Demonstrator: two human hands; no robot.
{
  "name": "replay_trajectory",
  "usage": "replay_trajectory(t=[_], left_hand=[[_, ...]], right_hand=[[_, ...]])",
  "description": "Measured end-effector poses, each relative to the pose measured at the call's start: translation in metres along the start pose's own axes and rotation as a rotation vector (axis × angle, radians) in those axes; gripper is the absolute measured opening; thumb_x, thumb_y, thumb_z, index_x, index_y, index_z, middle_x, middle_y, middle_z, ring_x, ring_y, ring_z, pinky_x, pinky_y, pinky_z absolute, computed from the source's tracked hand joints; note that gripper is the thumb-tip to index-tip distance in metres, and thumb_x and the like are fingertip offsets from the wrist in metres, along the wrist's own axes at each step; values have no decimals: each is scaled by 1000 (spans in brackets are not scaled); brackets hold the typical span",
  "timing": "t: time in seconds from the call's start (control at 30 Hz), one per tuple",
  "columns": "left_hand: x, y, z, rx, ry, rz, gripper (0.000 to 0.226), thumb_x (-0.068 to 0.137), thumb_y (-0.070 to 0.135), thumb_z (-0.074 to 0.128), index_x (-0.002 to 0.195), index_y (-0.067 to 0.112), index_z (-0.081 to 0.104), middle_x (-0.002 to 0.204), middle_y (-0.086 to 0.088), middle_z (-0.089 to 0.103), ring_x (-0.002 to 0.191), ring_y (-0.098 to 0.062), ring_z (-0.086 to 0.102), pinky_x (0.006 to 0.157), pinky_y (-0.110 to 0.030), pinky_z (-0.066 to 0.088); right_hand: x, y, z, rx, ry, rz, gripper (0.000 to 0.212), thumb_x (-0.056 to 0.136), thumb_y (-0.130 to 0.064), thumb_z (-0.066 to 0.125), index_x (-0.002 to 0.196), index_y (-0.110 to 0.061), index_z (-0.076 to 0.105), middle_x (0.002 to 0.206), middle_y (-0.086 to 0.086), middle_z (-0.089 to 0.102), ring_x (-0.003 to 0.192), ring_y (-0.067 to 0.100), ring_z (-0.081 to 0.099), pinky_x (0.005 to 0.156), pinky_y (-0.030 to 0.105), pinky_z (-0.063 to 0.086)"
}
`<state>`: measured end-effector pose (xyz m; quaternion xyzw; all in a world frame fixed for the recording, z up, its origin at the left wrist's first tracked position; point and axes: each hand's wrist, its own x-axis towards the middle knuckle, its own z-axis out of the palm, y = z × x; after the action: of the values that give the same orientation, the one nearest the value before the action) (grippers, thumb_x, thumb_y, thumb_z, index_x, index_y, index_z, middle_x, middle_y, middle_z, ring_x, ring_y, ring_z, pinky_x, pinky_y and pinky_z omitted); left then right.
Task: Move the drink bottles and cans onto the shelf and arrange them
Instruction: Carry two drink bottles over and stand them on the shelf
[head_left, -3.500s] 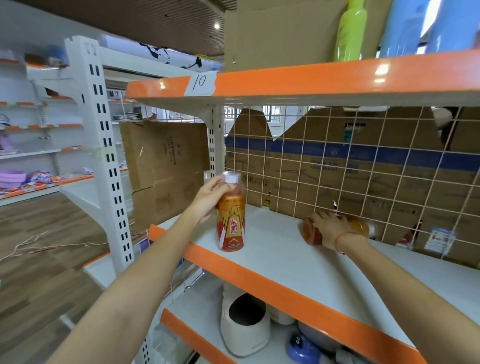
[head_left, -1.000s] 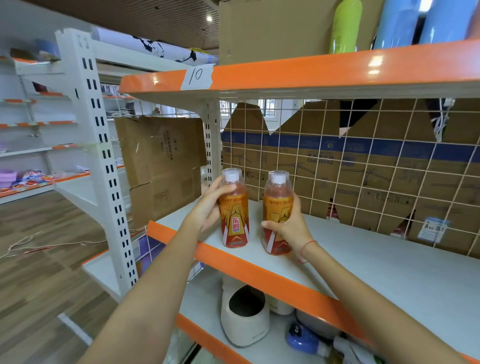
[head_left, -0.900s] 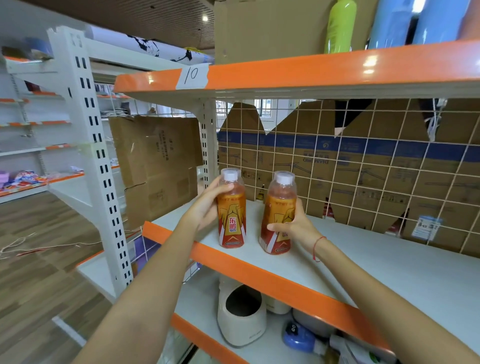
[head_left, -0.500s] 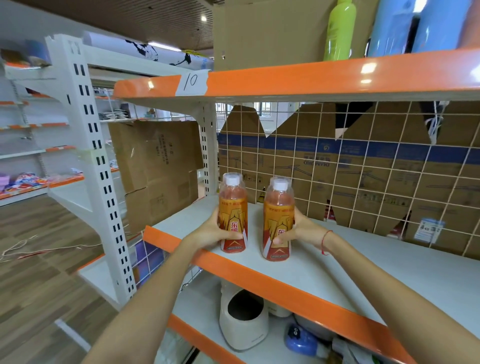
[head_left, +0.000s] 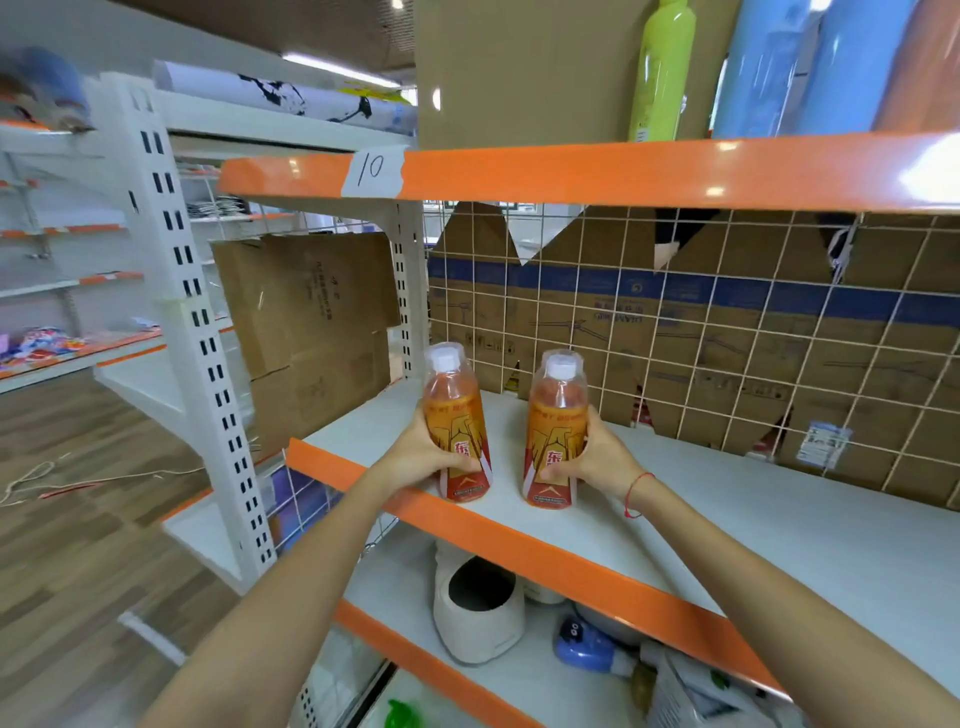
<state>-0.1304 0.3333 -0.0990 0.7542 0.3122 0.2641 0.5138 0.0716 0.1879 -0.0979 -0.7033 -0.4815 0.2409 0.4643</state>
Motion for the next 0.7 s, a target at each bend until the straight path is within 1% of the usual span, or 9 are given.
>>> replay_trajectory(t=[0.07, 0.13, 0.27, 0.4, 0.47, 0.57, 0.7], left_hand=[[-4, 10, 5, 25, -17, -6, 95, 63, 4, 86, 135, 23, 26, 116, -1, 57, 108, -17, 57, 90, -31, 48], [-9, 21, 11, 37, -38, -22, 96, 62, 5, 87, 135, 23, 28, 116, -1, 58, 109, -17, 57, 92, -32, 47], [-19, 40, 29, 40, -70, -47, 98, 59, 10, 89, 134, 29, 30, 119, 1, 60, 111, -17, 58, 98, -39, 47], [-33, 59, 47, 77, -103, -35, 97, 62, 11, 87, 137, 28, 29, 116, 5, 58, 110, -15, 56, 91, -30, 46], [-38, 66, 55, 94, -111, -22, 95, 63, 12, 87, 138, 27, 30, 116, 6, 58, 109, -14, 56, 90, -28, 45], [-47, 75, 67, 112, -115, -5, 94, 63, 15, 87, 137, 27, 31, 121, 3, 57, 111, -15, 54, 92, -30, 45], [-59, 85, 80, 122, -140, -2, 94, 63, 14, 87, 137, 26, 30, 127, 0, 55, 117, -18, 52, 97, -35, 45]], right_hand=[[-7, -4, -7, 1, 22, 19, 88, 58, -10, 87, 126, -24, 34, 117, 5, 60, 108, 24, 59, 94, 47, 50], [-15, -11, -17, 4, 36, 36, 86, 60, -7, 86, 126, -23, 33, 116, 5, 60, 107, 23, 59, 93, 44, 51], [-36, -23, -40, -35, 6, 37, 88, 60, -7, 86, 128, -23, 32, 116, 3, 60, 108, 22, 59, 93, 42, 51], [-59, -29, -60, -90, 3, 47, 87, 62, -8, 85, 129, -23, 30, 119, 5, 58, 111, 22, 57, 95, 39, 50], [-70, -28, -67, -114, 14, 57, 86, 63, -9, 84, 129, -22, 30, 120, 5, 56, 112, 22, 56, 95, 39, 49], [-87, -25, -76, -125, 41, 79, 88, 64, -8, 84, 133, -20, 30, 122, 5, 56, 114, 23, 55, 97, 41, 48], [-112, -25, -89, -99, 92, 133, 83, 64, -5, 83, 127, -21, 31, 120, 6, 56, 114, 26, 54, 98, 44, 46]])
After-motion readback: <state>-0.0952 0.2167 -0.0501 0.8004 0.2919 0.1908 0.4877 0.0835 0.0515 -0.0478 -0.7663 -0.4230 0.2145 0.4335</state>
